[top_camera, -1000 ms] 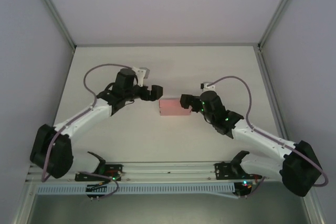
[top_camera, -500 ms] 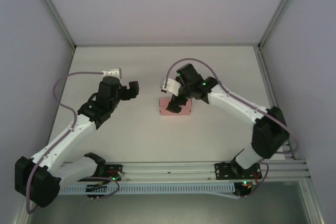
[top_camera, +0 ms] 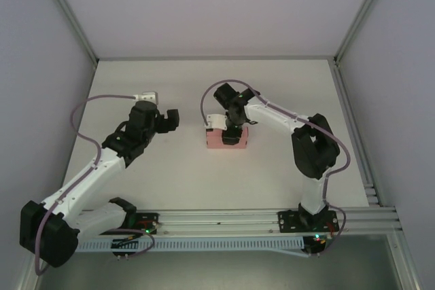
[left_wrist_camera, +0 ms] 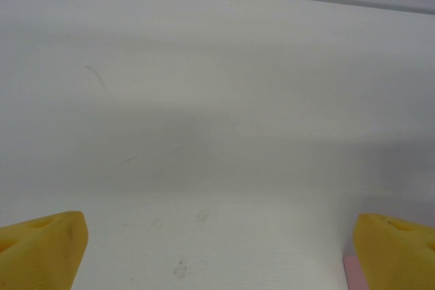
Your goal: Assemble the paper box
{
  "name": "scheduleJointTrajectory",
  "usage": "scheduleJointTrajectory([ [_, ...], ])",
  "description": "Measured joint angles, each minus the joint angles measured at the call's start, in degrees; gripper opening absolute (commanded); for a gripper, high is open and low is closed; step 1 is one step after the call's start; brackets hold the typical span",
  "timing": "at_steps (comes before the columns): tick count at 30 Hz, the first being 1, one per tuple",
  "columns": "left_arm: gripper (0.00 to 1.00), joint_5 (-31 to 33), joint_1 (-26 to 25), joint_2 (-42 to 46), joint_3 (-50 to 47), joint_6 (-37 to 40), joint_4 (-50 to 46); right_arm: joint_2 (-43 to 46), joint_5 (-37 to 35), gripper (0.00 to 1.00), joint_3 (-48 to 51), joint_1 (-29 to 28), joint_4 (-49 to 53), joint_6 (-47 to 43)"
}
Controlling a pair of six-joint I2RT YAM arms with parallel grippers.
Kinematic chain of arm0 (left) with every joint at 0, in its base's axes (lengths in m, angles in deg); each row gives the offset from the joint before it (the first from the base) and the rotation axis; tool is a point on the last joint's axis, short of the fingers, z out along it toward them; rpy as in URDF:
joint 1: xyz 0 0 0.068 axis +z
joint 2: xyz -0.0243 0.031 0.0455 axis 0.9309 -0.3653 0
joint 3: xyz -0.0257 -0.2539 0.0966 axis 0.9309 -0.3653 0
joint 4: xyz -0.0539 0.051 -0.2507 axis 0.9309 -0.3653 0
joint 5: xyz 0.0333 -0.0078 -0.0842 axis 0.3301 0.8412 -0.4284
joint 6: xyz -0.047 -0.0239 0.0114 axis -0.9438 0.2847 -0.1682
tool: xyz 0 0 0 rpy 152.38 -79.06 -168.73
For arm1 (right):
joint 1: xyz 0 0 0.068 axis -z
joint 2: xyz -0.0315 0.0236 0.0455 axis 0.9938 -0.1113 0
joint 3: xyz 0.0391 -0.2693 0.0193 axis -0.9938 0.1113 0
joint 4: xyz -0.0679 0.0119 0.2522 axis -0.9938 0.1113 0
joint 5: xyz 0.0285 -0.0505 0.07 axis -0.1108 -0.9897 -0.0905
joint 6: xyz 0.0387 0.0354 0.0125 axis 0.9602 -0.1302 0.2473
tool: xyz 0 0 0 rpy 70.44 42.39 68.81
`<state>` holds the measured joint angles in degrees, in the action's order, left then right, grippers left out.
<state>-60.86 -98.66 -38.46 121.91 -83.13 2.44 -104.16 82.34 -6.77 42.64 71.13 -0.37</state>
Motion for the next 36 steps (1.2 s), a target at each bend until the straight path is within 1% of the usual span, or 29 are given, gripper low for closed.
scheduleJointTrajectory([
  [3, 1.0, 0.0, 0.0, 0.0, 0.0, 0.0, 0.0, 0.6, -2.5, 0.35, 0.1, -0.6, -0.4, -0.2],
  [4, 1.0, 0.0, 0.0, 0.0, 0.0, 0.0, 0.0, 1.3, -4.7, 0.32, 0.6, -1.0, -1.8, -0.3],
  [5, 1.0, 0.0, 0.0, 0.0, 0.0, 0.0, 0.0, 2.3, -6.8, 0.33, 1.6, -1.4, -3.8, -0.7],
  [6, 1.0, 0.0, 0.0, 0.0, 0.0, 0.0, 0.0, 3.7, -9.4, 0.35, 3.4, -1.9, -6.9, -1.2],
  [7, 1.0, 0.0, 0.0, 0.1, 0.0, 0.0, 0.0, 5.4, -12.3, 0.31, 5.9, -2.6, -11.0, -2.3],
  [9, 1.0, 0.0, 0.0, 0.1, -0.1, 0.0, 0.0, 8.7, -17.1, 0.31, 11.8, -4.0, -20.3, -5.2],
  [10, 1.0, 0.0, 0.0, 0.1, -0.1, 0.0, 0.0, 10.3, -19.2, 0.29, 15.5, -4.7, -26.3, -7.1],
  [11, 1.0, 0.0, 0.0, 0.1, -0.1, 0.0, 0.0, 11.0, -20.5, 0.3, 18.2, -5.2, -31.2, -8.5],
  [12, 1.0, 0.0, 0.0, 0.1, -0.1, 0.0, 0.0, 11.2, -21.6, 0.34, 20.5, -5.6, -35.7, -9.9],
  [14, 1.0, 0.0, 0.0, 0.1, -0.2, 0.0, 0.0, 10.3, -23.7, 0.32, 24.5, -6.0, -44.3, -12.6],
  [17, 1.0, 0.0, 0.0, 0.1, -0.2, 0.0, 0.0, 7.2, -27.9, 0.33, 27.8, -5.8, -55.2, -15.8],
  [21, 1.0, 0.1, 0.0, 0.1, -0.2, 0.0, 0.0, 3.3, -32.1, 0.38, 29.0, -5.5, -63.9, -17.1],
  [23, 1.0, 0.1, 0.0, 0.1, -0.2, 0.0, 0.0, 2.6, -33.2, 0.45, 29.1, -5.5, -65.2, -16.5],
  [24, 1.0, 0.1, 0.0, 0.1, -0.2, 0.0, 0.0, 2.6, -33.5, 0.54, 29.4, -5.5, -65.4, -15.7],
  [25, 1.0, 0.1, 0.0, 0.1, -0.2, 0.0, 0.0, 2.6, -33.5, 0.61, 29.6, -5.5, -65.3, -14.8],
  [27, 1.0, 0.1, 0.0, 0.1, -0.2, 0.0, 0.0, 2.7, -33.1, 0.71, 30.0, -5.6, -64.3, -13.5],
  [31, 1.0, 0.1, 0.0, 0.1, -0.2, 0.0, 0.0, 4.6, -30.4, 0.86, 30.6, -5.9, -57.7, -10.9],
  [33, 1.0, 0.1, 0.0, 0.1, -0.3, 0.0, 0.0, 7.1, -28.7, 0.99, 30.6, -6.0, -53.4, -9.2],
  [36, 1.0, 0.5, 0.0, 0.1, -0.4, 0.0, 0.0, 12.7, -24.2, 1.0, 29.5, -5.8, -44.7, -6.6],
])
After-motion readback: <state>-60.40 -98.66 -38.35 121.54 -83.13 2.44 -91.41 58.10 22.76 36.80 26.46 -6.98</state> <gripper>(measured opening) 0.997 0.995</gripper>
